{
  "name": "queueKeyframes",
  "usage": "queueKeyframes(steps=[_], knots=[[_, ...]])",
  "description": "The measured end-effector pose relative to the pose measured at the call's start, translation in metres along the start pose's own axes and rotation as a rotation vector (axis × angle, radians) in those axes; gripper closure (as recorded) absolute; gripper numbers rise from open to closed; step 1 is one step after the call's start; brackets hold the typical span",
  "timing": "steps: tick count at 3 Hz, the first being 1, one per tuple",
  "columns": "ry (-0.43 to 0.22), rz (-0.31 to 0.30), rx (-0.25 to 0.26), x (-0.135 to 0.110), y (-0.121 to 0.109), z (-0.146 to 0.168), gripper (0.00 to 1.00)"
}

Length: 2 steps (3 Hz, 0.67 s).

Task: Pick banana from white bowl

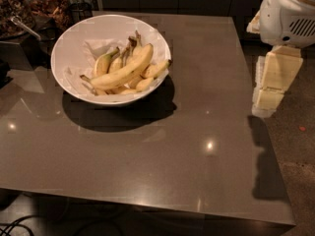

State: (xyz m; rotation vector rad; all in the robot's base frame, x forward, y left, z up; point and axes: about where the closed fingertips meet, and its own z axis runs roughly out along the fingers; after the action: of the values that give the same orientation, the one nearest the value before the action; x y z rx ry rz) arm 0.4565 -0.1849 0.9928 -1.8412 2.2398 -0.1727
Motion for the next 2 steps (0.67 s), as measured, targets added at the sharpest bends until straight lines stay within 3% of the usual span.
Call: queueKeyframes(steps=[1, 2], knots=[[0.019, -0.082, -0.021, -0.0288, -0.0083, 0.0091, 0.00], [0.002, -0.087, 0.005, -0.0356, -0.0138, 0.0078, 0.00]])
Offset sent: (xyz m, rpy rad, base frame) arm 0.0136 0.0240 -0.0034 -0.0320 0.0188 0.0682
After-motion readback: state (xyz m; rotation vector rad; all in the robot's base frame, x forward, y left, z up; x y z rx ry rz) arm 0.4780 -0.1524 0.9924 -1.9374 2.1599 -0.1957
